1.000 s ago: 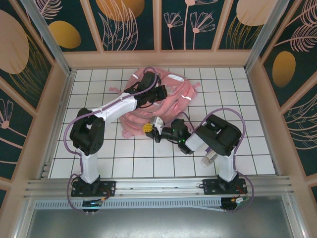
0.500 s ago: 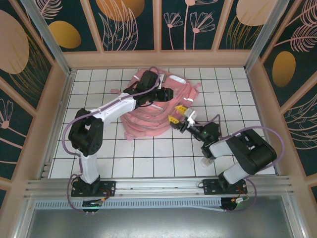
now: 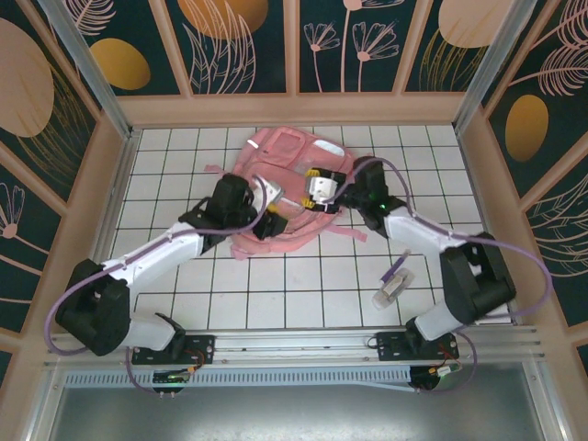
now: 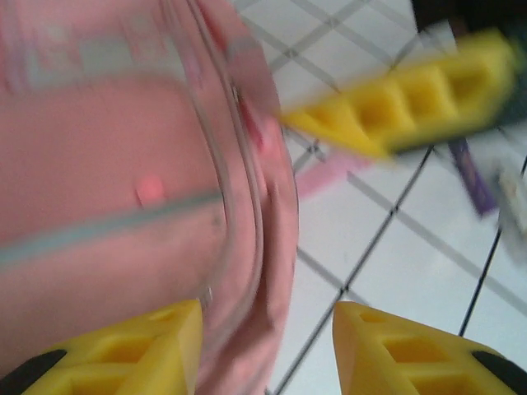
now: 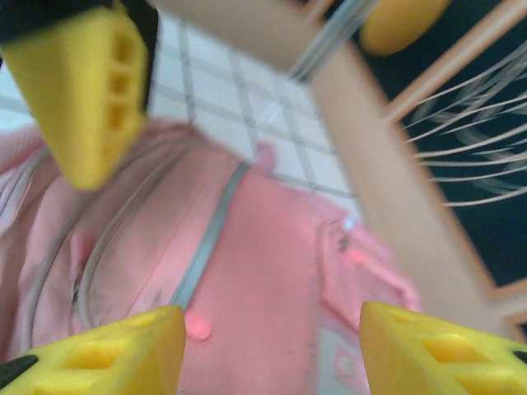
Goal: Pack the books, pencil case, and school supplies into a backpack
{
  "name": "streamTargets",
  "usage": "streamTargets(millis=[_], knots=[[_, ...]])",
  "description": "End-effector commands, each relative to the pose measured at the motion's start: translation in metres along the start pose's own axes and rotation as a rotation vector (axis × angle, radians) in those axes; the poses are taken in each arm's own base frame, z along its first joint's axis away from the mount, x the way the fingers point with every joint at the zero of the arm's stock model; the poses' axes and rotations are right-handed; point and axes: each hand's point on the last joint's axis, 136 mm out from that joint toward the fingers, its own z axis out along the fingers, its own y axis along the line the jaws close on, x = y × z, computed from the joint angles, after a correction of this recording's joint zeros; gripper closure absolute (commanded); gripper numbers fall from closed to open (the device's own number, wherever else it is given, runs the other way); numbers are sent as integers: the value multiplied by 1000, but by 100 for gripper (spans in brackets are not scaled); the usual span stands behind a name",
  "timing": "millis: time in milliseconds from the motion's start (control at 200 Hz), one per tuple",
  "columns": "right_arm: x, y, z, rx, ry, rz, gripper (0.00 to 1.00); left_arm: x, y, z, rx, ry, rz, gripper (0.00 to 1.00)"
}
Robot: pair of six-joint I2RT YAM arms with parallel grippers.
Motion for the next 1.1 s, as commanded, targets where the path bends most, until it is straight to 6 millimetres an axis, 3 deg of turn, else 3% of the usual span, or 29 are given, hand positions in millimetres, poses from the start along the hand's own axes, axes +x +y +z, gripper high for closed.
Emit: streamTargets(millis=[0,60,240,335,510,696,926,1096], knots=[[38,73,13,-313,140,-42,41,-15,-11,-12,22,-153,227,54],[50,69,25,-307,191,-57,41,-10,-8,-14,2,-171,265,52],[57,75,62,-284,239,-69,42,13,7,-11,-34,-89,292,52],[56,71,69,-250,244,-58,54,20,15,-13,-61,-65,291,53],[38,65,62,-231,170,14,84,26,29,-20,-109,-55,290,55],[16,47,51,-133,68,41,100,30,39,-21,-133,-16,312,57],[-18,28,36,-116,-129,135,100,36,44,-3,-97,42,355,68],[-32,26,34,-126,-202,167,100,23,46,8,-84,-26,358,70]])
